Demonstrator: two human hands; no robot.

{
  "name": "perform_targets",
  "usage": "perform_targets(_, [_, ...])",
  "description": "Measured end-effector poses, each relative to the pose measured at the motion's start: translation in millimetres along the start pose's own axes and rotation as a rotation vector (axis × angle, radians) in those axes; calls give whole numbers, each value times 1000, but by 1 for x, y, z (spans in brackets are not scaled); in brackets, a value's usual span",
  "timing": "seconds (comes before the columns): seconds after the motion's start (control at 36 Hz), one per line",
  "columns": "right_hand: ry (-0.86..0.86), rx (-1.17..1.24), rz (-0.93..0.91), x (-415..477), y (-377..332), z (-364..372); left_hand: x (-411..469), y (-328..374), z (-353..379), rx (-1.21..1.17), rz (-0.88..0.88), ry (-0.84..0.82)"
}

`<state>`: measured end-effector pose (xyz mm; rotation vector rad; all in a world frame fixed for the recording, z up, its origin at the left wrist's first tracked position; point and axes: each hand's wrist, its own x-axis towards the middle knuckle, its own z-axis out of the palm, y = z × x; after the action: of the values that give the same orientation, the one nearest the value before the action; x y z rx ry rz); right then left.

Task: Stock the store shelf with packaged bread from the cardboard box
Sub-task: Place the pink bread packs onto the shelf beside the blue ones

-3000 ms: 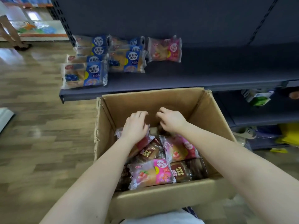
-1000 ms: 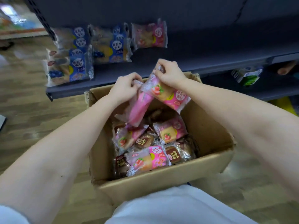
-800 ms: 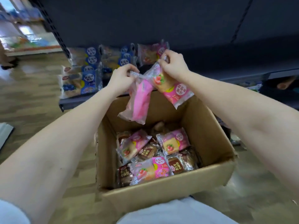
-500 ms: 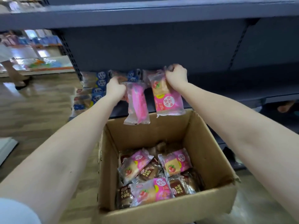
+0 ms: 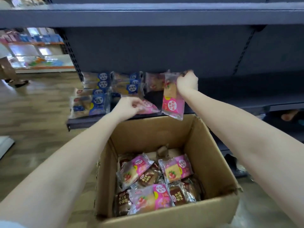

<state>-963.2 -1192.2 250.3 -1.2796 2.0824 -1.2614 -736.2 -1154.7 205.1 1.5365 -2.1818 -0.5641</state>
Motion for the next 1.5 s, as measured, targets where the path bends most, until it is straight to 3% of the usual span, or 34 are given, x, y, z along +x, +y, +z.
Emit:
perform_targets(0.06, [4, -3, 18, -1, 7, 4, -17, -13, 19, 42, -4, -79])
perform_targets(0.17, [15, 23, 42, -4, 18, 14, -26, -25, 25, -116, -120, 29])
perform_targets(0.42, [41, 76, 4, 4, 9, 24, -2, -20, -5, -16, -129, 118])
perform_targets(0.5, [82, 242, 2, 7, 0, 23, 12, -8, -5, -40, -82, 197])
perform_targets(0.67, [100, 615, 80, 8, -13, 32, 42, 32, 14, -214, -49, 191])
perform_targets(0.75, [114, 687, 125, 8, -7, 30, 50, 39, 26, -12, -80, 243])
perform_targets(0.86, [109, 732, 190, 9, 11, 25, 49, 39, 35, 333, 63, 341])
perform_targets(1.0, [39, 821, 270, 13, 30, 16, 55, 43, 49, 450, 101, 342])
perform_targets(1.14, [-16, 877, 230, 19, 34, 6, 62, 45, 59, 403, 40, 295])
perform_targets(1.28, [-1, 666, 44, 35, 27, -4, 63, 49, 52, 307, 19, 330])
perform_targets(1.39, [-171, 539, -217, 37, 6, -6, 75, 58, 31, -55, 8, 383])
perform_targets(1.5, [-386, 407, -339, 32, -8, 4, 85, 73, 12, -393, -82, 262])
